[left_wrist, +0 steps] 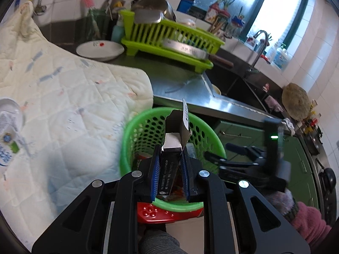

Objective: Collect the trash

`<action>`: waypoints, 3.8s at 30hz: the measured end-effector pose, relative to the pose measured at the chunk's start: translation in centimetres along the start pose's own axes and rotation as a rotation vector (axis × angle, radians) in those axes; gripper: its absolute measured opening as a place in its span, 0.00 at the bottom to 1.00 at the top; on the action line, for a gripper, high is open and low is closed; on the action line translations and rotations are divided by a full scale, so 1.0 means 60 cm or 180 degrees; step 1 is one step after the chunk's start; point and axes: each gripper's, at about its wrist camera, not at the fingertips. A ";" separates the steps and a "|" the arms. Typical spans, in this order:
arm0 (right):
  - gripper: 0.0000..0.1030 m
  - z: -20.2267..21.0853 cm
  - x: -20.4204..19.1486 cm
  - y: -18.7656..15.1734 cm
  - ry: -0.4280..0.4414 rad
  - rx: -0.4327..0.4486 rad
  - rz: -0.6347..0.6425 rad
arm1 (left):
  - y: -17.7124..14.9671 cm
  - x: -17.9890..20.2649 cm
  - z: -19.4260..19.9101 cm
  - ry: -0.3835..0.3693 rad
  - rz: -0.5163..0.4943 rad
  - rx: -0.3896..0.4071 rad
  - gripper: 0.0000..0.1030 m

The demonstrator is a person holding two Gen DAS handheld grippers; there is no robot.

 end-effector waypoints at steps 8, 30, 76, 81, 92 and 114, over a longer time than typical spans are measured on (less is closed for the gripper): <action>0.77 0.050 0.015 -0.026 0.0144 0.0192 -0.0071 | 0.005 0.006 -0.086 0.0134 -0.0004 -0.0304 0.19; 0.77 0.101 -0.005 -0.055 0.0304 0.0346 -0.0053 | -0.034 -0.014 -0.009 0.0431 0.0061 -0.0151 0.46; 0.78 0.071 -0.296 -0.028 0.0951 0.0177 0.0852 | -0.120 -0.489 0.216 0.1585 0.2339 0.0198 0.73; 0.78 0.060 -0.312 -0.021 0.0964 0.0122 0.0884 | -0.117 -0.499 0.197 0.1581 0.2323 0.0131 0.73; 0.81 0.049 -0.374 -0.005 0.0978 0.0087 0.1100 | -0.129 -0.511 0.202 0.1456 0.2231 0.0170 0.60; 0.84 -0.006 -0.568 0.107 0.1152 0.0127 0.2220 | -0.163 -0.488 0.273 0.1401 0.2087 0.0388 0.59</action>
Point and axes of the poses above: each gripper's, at about its wrist camera, not at the fingertips, and z roughly against the way its jaws point, x to its right, y to its top, and after that the axes turned 7 degrees about -x, right-handed
